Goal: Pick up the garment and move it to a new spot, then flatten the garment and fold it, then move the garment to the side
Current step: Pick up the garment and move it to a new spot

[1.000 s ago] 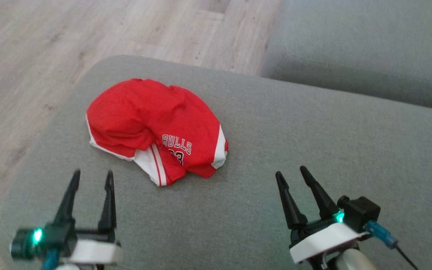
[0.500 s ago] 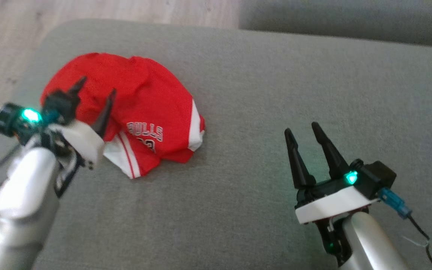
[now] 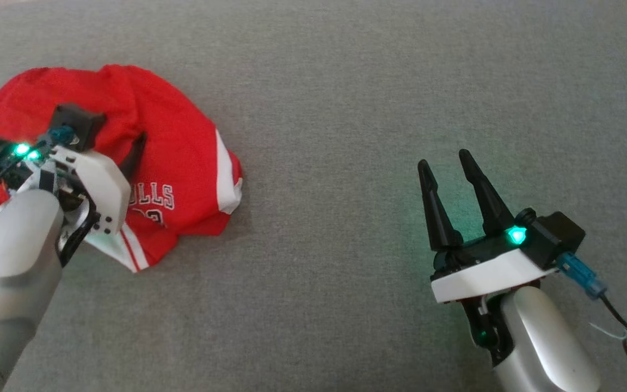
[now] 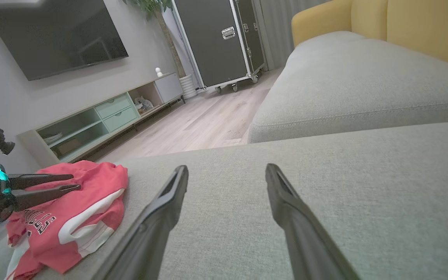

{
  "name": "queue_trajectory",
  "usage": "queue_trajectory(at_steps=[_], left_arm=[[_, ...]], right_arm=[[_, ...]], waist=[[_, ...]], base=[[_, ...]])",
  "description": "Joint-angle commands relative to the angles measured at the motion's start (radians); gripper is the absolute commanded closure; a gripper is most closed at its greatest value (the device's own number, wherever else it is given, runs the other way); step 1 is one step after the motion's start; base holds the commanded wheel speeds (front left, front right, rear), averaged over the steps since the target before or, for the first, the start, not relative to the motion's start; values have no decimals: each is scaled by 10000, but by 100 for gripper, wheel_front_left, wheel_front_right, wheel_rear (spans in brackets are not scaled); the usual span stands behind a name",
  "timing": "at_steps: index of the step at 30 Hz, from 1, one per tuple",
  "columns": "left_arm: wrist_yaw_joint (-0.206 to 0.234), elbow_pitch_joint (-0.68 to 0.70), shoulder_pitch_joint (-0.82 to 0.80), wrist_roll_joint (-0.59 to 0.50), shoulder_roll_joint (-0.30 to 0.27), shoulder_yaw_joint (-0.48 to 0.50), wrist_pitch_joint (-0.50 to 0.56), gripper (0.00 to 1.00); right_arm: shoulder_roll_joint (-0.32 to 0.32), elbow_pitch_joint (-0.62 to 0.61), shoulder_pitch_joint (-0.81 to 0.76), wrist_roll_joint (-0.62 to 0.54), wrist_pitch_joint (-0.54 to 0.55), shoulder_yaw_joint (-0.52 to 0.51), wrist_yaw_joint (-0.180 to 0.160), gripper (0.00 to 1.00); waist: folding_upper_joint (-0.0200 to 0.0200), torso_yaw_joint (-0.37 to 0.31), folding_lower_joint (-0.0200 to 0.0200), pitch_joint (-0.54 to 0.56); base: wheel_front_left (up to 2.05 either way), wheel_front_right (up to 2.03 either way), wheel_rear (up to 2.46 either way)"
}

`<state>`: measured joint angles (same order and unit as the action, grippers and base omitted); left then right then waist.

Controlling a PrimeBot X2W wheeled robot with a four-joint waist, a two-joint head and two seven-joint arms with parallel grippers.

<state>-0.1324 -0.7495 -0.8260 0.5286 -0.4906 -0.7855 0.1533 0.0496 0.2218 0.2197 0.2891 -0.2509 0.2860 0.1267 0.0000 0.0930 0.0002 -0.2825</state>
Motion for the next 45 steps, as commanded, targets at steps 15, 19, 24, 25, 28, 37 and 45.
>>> queue_trajectory(at_steps=[15,19,24,25,28,37,45], left_arm=[[585,-88,-1217,919,-185,956,-3763,100],[1022,1066,-1055,794,-113,1352,-4095,100],[1335,2597,-767,537,-106,1616,-4142,100],[1407,2969,-679,459,-97,1643,-4144,100],[1559,3854,-408,286,-20,1526,-4146,100],[1608,5157,-199,2,613,581,-3440,100],[1362,4888,-738,-228,1266,-20,-3163,100]], right_arm=[[6,-134,-68,232,-109,242,40,0],[6,-58,-230,315,-109,229,40,0],[6,-72,-276,425,-109,266,40,0],[6,-72,-284,442,-109,272,40,0],[6,-81,-302,469,-109,304,40,0],[6,-239,-107,540,-109,231,40,0],[6,-515,248,767,-109,146,40,0]], waist=[[0,-371,-2,1131],[0,-403,-2,1527],[0,-498,-2,1728],[0,-541,-2,1755],[0,-713,-2,1816],[0,-1664,-2,1627],[0,-3016,-2,873]], base=[[0,0,0],[0,0,0],[0,0,0],[0,0,0],[0,0,0],[0,0,0],[0,0,0]])
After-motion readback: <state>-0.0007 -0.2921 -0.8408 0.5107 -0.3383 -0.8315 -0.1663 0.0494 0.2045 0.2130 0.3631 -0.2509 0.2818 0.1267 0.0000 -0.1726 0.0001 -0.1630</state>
